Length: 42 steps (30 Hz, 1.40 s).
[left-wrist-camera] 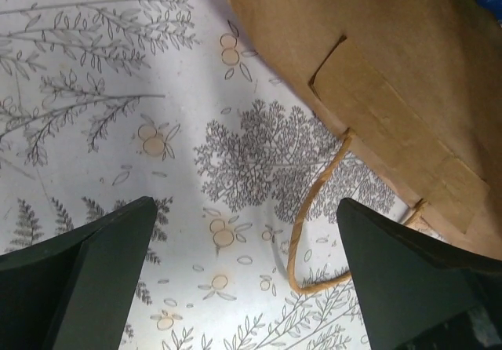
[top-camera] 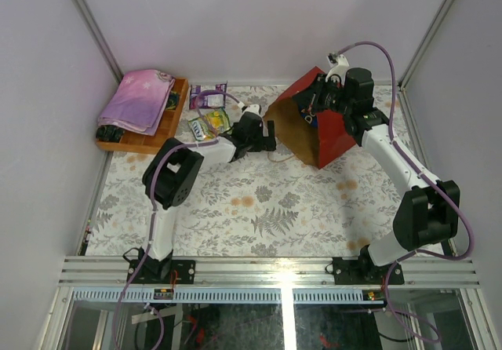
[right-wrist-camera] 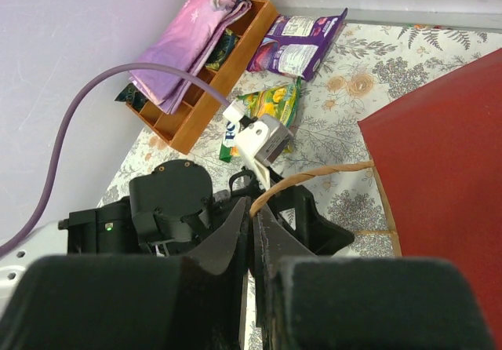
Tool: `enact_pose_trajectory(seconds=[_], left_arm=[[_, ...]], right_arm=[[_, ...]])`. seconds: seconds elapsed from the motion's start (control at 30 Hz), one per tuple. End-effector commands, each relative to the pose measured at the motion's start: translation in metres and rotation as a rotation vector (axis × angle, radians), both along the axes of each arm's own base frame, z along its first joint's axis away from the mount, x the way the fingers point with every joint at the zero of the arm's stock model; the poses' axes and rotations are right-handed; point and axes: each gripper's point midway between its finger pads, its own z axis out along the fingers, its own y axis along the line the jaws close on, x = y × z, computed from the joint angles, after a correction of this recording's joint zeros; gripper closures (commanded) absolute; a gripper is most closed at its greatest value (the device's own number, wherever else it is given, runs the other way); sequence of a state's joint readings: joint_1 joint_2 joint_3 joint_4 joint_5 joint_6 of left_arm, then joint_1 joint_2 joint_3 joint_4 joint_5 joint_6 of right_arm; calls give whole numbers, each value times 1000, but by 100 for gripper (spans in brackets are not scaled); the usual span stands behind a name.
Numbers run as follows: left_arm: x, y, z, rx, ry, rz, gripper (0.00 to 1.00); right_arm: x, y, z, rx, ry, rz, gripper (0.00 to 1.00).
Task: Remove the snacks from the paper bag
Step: Place the snack at the center of the board.
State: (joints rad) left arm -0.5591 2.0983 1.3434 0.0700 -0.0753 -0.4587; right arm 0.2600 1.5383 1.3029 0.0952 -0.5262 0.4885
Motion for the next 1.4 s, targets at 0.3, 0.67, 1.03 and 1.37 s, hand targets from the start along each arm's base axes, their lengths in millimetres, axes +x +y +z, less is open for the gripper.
enact_pose_trajectory(seconds=[0.3, 0.67, 1.03, 1.37], left_arm=[[-3, 1, 34, -1, -102, 4, 0], [-1, -6, -4, 47, -34, -15, 0], [-3, -7, 16, 39, -77, -9, 0], [-2, -7, 17, 31, -84, -2, 0]], right_arm=[[-12, 10, 38, 35, -108, 67, 100], [-13, 10, 38, 31, -107, 68, 100], [-12, 12, 33, 28, -92, 81, 100], [-12, 12, 32, 25, -90, 82, 100]])
